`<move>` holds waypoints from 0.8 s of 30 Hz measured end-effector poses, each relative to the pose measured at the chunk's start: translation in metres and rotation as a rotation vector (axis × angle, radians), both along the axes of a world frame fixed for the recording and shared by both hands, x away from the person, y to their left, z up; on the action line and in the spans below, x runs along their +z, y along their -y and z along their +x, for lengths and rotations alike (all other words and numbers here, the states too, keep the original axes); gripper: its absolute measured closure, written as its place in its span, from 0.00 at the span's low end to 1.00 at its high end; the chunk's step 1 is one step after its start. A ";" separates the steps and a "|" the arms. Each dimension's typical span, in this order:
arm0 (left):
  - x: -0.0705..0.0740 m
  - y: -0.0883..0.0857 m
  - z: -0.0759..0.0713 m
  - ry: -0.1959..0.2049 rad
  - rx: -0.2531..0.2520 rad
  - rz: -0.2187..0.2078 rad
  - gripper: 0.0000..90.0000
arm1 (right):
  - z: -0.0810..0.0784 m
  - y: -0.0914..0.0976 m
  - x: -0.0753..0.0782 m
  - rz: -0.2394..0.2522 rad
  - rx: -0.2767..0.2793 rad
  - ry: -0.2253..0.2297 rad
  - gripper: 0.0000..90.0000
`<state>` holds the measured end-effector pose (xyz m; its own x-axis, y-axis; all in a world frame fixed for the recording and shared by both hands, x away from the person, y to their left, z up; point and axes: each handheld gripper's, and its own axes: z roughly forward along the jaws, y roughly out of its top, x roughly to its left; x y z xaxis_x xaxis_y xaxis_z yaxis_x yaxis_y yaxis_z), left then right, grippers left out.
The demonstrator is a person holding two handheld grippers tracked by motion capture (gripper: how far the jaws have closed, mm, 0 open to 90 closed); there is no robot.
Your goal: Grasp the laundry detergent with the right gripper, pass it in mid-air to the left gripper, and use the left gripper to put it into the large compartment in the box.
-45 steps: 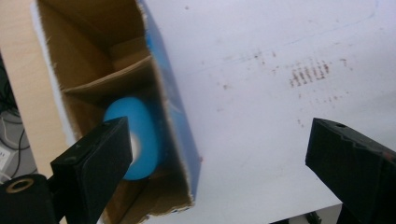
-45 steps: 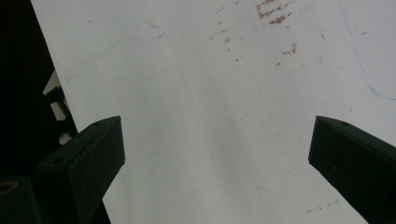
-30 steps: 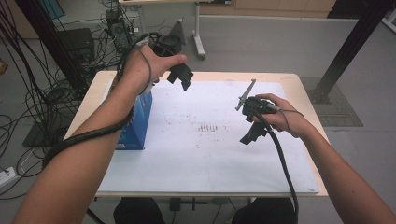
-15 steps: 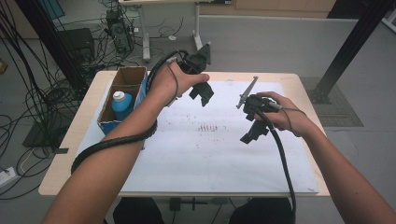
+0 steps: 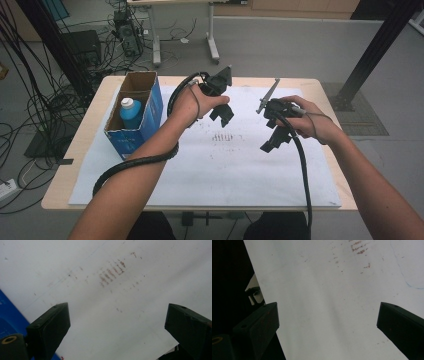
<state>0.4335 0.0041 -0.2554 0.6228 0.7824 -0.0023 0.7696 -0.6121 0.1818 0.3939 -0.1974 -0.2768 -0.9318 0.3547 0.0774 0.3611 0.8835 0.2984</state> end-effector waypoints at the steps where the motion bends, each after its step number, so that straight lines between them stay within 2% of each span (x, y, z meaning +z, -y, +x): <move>1: -0.002 0.001 0.000 -0.003 0.000 0.002 0.07 | 0.000 0.001 0.003 -0.001 -0.003 0.001 0.04; 16: -0.034 0.008 0.002 -0.022 0.012 -0.002 0.09 | 0.001 0.010 0.040 -0.016 -0.023 0.027 0.05; 22: -0.044 0.009 0.002 -0.041 0.006 0.003 0.09 | 0.003 0.009 0.060 -0.029 -0.019 0.054 0.04; 24: -0.049 0.009 0.002 -0.042 0.018 -0.008 0.09 | 0.003 0.008 0.067 -0.029 -0.017 0.061 0.04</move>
